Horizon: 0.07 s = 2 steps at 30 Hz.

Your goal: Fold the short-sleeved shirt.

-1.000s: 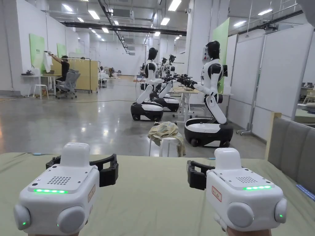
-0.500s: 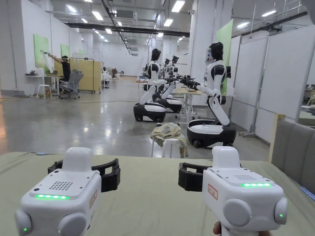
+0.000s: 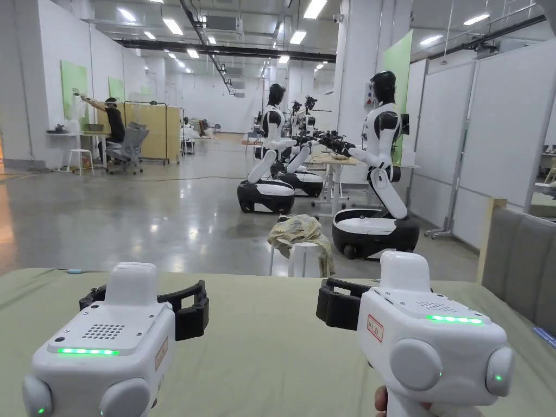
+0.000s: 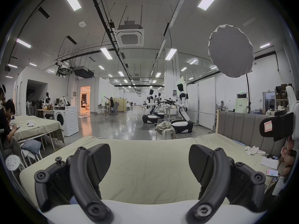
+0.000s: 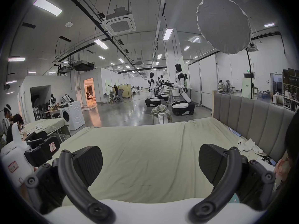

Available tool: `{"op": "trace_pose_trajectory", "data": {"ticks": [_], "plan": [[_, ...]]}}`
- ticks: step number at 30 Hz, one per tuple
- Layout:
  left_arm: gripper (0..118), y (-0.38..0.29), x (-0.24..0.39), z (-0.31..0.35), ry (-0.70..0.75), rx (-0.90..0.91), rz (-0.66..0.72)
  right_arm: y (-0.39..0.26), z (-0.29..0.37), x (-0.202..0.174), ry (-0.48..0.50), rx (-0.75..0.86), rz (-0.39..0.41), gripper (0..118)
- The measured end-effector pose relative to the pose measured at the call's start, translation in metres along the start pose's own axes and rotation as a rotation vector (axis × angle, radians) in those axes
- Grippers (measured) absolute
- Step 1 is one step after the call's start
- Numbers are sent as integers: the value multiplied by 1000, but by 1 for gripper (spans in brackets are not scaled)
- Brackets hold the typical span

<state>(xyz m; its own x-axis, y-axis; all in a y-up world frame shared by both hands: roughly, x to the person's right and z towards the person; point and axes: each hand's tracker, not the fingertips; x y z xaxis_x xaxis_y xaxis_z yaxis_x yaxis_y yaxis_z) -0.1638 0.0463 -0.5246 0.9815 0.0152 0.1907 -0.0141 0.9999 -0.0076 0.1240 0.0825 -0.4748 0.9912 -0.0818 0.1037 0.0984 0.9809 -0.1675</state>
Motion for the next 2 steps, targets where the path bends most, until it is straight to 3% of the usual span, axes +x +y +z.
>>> {"op": "trace_pose_trajectory", "data": {"ticks": [2], "plan": [[98,1,0,0,2,-1,4,1,3,5,42,3,-13,117]]}}
